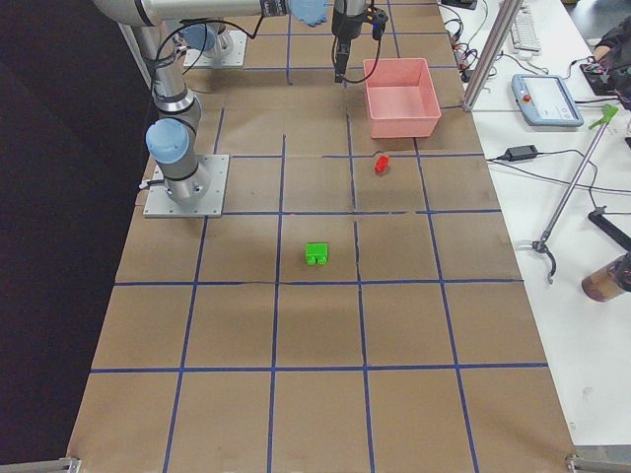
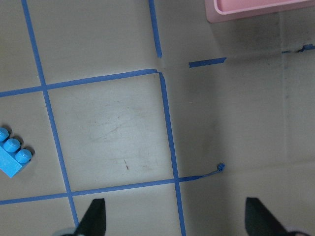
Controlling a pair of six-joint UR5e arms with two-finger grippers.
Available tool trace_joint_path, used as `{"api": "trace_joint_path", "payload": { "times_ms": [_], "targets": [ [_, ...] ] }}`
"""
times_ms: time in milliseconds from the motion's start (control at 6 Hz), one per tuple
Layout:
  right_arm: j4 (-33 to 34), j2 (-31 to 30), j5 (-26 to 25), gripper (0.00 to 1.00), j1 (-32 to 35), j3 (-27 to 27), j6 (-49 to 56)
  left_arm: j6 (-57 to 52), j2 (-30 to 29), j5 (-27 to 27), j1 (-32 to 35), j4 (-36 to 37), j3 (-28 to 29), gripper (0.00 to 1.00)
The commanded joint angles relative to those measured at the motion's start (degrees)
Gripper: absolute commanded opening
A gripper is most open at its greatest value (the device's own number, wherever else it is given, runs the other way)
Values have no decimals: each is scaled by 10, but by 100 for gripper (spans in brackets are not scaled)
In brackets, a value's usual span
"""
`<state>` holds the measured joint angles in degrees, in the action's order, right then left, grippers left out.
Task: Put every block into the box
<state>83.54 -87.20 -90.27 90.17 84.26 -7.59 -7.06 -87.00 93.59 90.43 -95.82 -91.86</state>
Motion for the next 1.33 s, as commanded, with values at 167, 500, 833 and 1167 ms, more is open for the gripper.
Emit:
{"api": "trace_joint_path", "payload": {
  "times_ms": [167, 500, 833, 1167],
  "targets": [
    [0, 0, 1, 100, 1, -8, -1, 0, 3, -10, -5, 2, 1, 100],
    [0, 0, 0, 100, 1, -3, -1, -1, -3, -9, -5, 7, 0, 100],
    [1, 1, -5, 100, -4, 0, 0, -3, -3, -6, -5, 12, -1, 100],
    [-2, 1, -17, 100, -52, 1, 3, -10, 13, -1, -17, 8, -22, 100]
  ]
}}
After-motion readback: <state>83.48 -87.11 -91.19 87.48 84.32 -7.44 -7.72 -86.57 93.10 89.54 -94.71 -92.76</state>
